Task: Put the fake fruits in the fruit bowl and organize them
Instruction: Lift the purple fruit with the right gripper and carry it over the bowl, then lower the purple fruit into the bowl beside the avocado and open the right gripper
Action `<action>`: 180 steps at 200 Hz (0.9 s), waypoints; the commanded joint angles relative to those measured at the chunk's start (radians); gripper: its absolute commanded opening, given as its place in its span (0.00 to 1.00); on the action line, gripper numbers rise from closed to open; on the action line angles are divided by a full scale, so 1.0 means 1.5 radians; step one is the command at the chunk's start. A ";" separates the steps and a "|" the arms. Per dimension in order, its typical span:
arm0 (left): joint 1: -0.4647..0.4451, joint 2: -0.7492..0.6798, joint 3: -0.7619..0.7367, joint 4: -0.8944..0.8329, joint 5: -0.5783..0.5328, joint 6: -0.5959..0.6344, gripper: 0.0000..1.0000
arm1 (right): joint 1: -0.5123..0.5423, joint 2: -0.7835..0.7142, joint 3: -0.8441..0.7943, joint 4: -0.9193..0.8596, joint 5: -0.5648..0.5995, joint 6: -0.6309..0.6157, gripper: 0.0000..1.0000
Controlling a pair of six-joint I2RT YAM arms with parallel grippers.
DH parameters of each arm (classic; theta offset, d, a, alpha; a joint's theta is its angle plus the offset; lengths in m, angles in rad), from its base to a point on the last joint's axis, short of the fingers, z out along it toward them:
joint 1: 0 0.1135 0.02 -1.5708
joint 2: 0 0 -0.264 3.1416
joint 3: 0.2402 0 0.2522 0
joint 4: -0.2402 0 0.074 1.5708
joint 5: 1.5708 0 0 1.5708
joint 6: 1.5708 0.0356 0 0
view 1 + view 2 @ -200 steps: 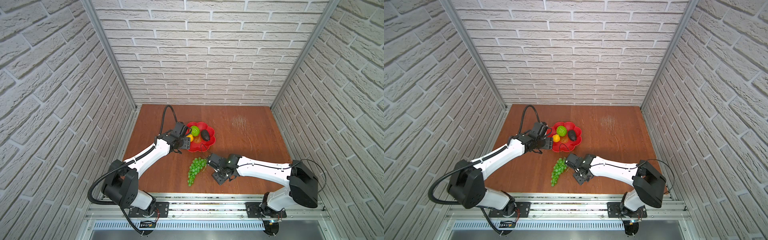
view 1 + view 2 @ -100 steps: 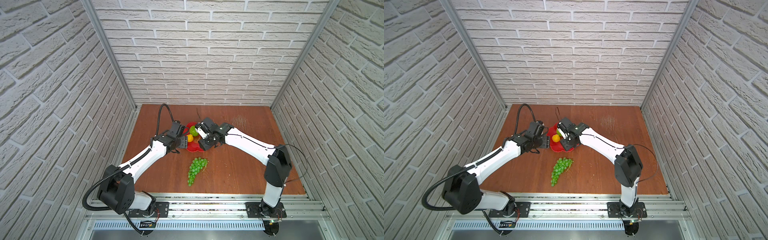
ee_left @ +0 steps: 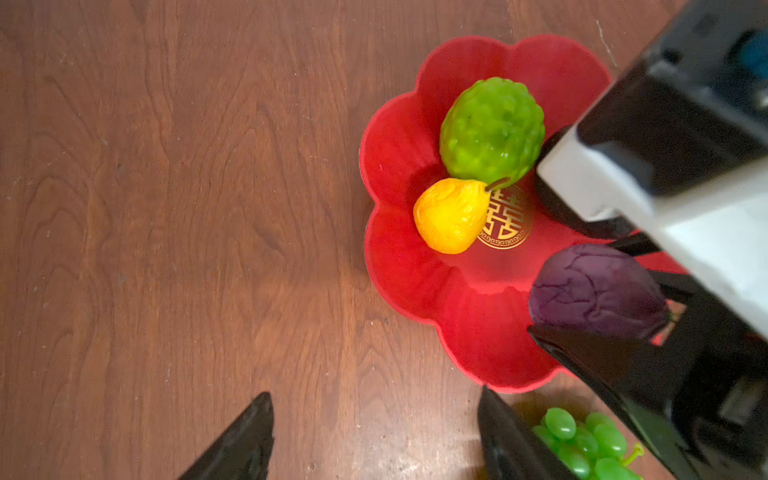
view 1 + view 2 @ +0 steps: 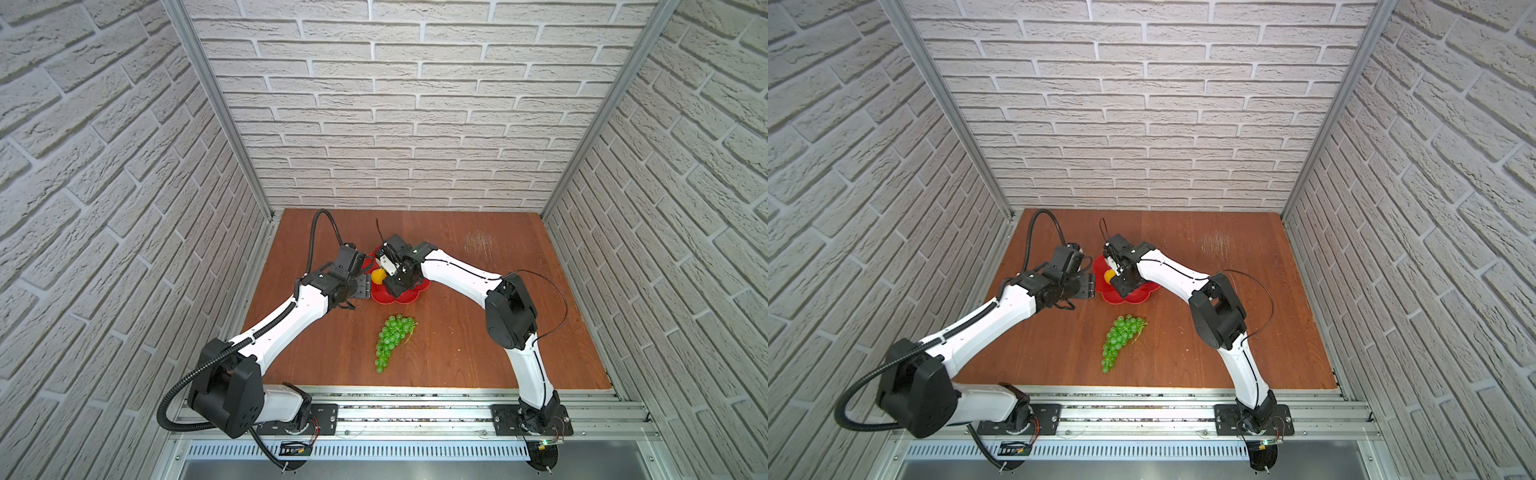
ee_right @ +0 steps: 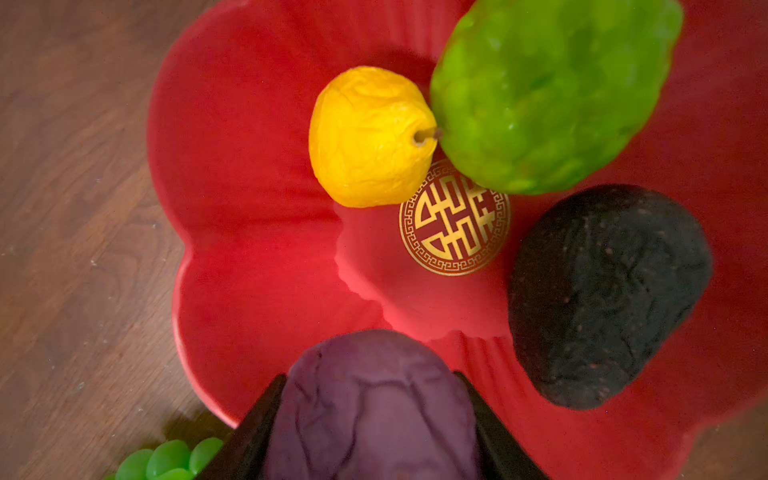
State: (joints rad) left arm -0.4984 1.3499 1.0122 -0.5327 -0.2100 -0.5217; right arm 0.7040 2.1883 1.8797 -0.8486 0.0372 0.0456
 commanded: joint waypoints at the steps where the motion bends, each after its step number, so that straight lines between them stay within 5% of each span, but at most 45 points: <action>1: 0.005 -0.018 -0.006 -0.008 -0.014 -0.009 0.77 | -0.001 -0.004 0.007 0.011 0.025 -0.013 0.47; 180: 0.004 -0.030 0.001 -0.040 -0.013 -0.023 0.77 | -0.007 0.025 -0.030 0.033 0.098 -0.039 0.52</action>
State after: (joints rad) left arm -0.4984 1.3384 1.0122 -0.5854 -0.2138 -0.5400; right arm 0.6971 2.2204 1.8503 -0.8326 0.1585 -0.0128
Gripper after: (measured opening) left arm 0.768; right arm 0.575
